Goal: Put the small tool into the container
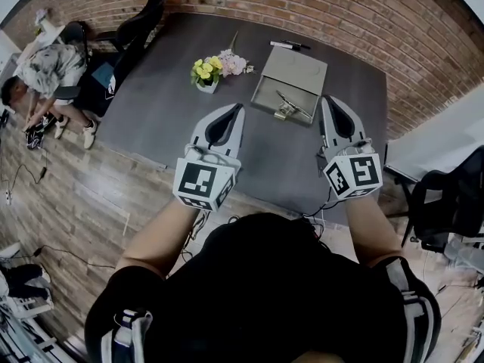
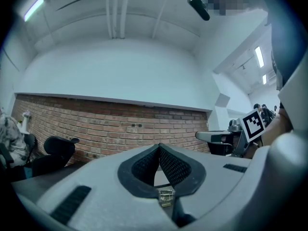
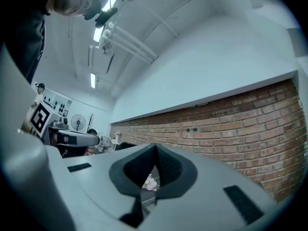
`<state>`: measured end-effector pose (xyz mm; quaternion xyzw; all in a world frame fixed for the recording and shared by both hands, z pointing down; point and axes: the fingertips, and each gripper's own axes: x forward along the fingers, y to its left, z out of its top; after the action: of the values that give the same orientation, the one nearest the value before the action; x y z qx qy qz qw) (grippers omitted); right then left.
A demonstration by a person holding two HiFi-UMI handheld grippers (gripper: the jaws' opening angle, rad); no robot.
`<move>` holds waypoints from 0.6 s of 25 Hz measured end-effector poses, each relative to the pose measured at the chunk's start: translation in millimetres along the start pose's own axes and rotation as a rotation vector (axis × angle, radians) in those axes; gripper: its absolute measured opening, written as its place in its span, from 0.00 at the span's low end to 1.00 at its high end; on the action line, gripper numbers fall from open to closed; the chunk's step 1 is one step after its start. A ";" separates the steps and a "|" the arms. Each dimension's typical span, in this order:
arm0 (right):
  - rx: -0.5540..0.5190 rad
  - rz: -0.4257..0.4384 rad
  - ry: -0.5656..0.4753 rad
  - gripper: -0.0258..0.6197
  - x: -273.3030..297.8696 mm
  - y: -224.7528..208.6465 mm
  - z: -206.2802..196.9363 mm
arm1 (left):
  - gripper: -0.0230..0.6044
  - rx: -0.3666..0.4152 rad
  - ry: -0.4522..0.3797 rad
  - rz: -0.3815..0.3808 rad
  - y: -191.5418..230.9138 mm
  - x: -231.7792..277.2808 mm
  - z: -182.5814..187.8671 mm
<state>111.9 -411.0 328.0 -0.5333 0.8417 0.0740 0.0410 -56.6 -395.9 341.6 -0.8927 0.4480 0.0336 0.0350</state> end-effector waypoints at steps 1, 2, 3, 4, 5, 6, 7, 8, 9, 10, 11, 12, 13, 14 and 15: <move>-0.005 -0.004 -0.007 0.04 -2.6 0.8 2.9 | 0.05 -0.001 -0.001 -0.004 -1.2 0.6 0.3; -0.010 -0.008 -0.014 0.04 -4.8 1.3 5.4 | 0.05 -0.002 -0.001 -0.007 -2.3 1.3 0.5; -0.013 -0.012 -0.019 0.04 -6.8 1.5 7.7 | 0.05 -0.002 -0.001 -0.010 -3.2 1.9 0.7; -0.016 -0.015 -0.023 0.04 -8.6 1.8 9.6 | 0.05 -0.002 -0.002 -0.013 -4.2 2.2 0.8; -0.018 -0.018 -0.026 0.04 -10.3 2.2 11.4 | 0.05 -0.003 -0.002 -0.015 -5.2 2.3 0.8; -0.022 -0.020 -0.028 0.04 -12.1 2.8 13.2 | 0.05 -0.004 -0.002 -0.016 -6.0 2.4 0.8; -0.027 -0.019 -0.031 0.04 -13.6 3.9 15.3 | 0.05 -0.006 -0.003 -0.017 -6.6 2.7 0.6; -0.034 -0.017 -0.036 0.03 -14.7 5.3 17.8 | 0.05 -0.009 -0.003 -0.018 -6.9 3.3 0.5; -0.040 -0.013 -0.041 0.03 -15.4 6.8 20.2 | 0.05 -0.012 -0.003 -0.018 -7.0 3.9 0.3; -0.043 -0.009 -0.045 0.03 -16.0 8.1 22.0 | 0.05 -0.015 -0.004 -0.018 -7.1 4.3 0.2; -0.043 -0.007 -0.048 0.03 -16.8 8.9 23.1 | 0.05 -0.017 -0.004 -0.018 -7.6 4.4 0.0; -0.041 -0.006 -0.050 0.03 -17.9 9.2 23.7 | 0.05 -0.017 -0.004 -0.018 -8.5 4.3 0.0; -0.038 -0.006 -0.051 0.03 -19.0 9.3 24.2 | 0.05 -0.018 -0.004 -0.019 -9.6 4.1 -0.1; -0.035 -0.006 -0.053 0.03 -19.8 9.2 24.4 | 0.05 -0.018 -0.004 -0.019 -10.4 4.0 -0.1; -0.032 -0.006 -0.054 0.03 -20.2 9.2 24.5 | 0.05 -0.018 -0.004 -0.019 -10.9 4.1 0.1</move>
<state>112.0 -385.0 307.6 -0.5340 0.8375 0.1018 0.0554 -45.4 -392.7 341.5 -0.8971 0.4392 0.0390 0.0279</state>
